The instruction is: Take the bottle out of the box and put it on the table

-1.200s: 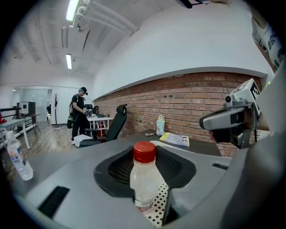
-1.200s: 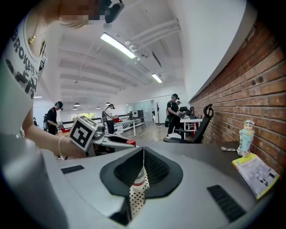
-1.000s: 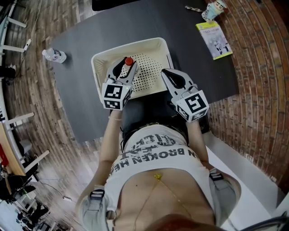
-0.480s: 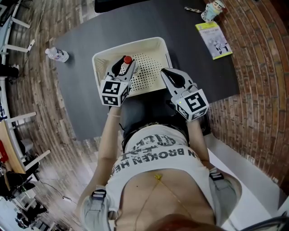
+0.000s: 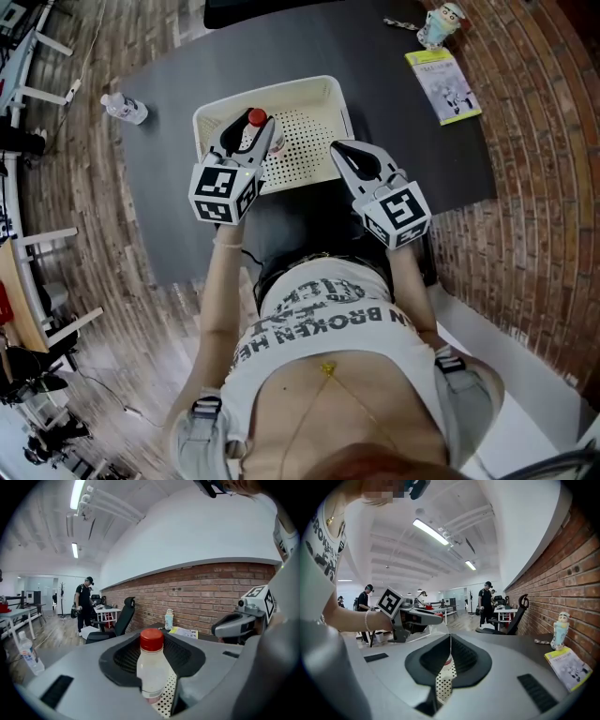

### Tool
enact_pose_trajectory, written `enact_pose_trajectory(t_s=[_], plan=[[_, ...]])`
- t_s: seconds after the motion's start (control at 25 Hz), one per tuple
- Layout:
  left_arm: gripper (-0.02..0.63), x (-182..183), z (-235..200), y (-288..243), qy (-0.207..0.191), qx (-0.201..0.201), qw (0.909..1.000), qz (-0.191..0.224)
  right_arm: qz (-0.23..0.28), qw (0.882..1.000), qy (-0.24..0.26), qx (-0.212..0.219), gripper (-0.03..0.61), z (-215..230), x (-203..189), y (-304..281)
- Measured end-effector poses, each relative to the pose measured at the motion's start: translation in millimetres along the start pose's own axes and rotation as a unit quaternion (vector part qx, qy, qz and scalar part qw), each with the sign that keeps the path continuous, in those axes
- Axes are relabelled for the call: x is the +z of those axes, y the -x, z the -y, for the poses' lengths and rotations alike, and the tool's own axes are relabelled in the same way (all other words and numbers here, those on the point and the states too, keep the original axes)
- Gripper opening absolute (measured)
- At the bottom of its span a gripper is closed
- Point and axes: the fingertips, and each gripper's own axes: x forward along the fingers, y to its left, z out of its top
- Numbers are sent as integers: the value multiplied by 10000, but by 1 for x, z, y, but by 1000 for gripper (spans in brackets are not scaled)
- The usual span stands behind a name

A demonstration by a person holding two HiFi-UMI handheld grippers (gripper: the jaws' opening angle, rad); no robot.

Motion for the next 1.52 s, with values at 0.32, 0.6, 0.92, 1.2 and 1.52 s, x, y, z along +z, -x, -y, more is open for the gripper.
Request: enact_pose_trajectory(t_s=[0.32,0.6,0.92,1.2,1.52], plan=[[147,55,0,31,185,212,9995,134,20,10000,40,66,9,-2,1,6],[147,80,4,51,4,172,9996,218,68,9999,57,63,9,-2,5,4],[147,91,2,63,-15,87,9995,315,88,9999,80,6,9,-3,8,1],[147,88,-2,70,3,43,9997,256,34,10000,69,-19,9,-9,5,-3],[147,86,-7,76,-1,-31,9997,255,-14,10000,71,-36,9,-17,5,-10]])
